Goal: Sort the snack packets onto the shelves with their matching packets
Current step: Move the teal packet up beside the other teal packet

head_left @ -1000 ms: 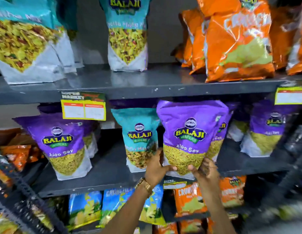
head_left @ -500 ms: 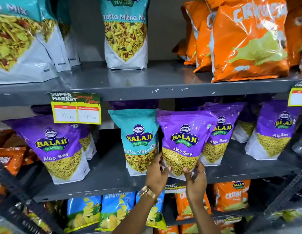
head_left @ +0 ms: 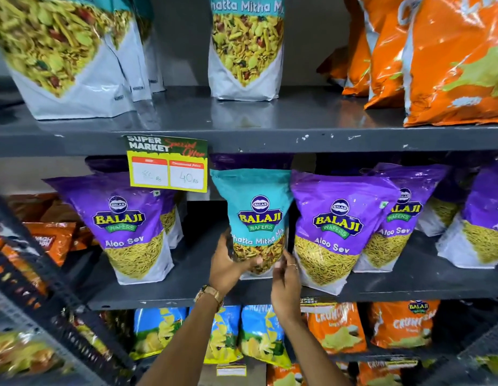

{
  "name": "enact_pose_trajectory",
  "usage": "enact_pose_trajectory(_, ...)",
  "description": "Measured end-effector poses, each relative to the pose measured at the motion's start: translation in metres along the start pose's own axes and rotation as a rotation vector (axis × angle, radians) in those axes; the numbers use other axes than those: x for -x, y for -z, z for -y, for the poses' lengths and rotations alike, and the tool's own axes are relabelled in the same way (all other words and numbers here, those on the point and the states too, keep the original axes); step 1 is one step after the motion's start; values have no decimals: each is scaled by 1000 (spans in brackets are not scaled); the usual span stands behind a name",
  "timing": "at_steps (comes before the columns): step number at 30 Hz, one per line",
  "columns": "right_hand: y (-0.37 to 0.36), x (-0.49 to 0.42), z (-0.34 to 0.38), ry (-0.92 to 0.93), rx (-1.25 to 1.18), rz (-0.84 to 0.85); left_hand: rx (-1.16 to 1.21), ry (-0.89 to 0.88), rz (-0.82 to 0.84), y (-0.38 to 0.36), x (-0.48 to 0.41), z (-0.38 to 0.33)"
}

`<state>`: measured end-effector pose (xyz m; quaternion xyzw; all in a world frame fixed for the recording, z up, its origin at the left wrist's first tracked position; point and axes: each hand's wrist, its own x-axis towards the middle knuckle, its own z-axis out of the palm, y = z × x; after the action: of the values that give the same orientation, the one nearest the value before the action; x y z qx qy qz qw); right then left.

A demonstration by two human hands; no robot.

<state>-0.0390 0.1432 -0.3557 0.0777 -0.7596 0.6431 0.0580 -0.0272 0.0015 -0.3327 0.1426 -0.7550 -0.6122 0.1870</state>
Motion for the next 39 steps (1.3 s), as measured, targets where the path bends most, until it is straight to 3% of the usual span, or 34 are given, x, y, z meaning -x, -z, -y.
enact_pose_trajectory(11, -16, 1, 4, -67, -51, 128, -82, 21, -207, 20, 28, 0)
enact_pose_trajectory(20, 2, 43, 12, -172, -248, 240, -142, -2, -219, 54, 93, -2)
enact_pose_trajectory(31, 68, 144, 58, -21, -288, 218, -227, -130, -100, 72, 193, -68)
enact_pose_trajectory(39, 112, 135, 186, 280, -357, 81, -201, -445, -71, 82, 191, -200)
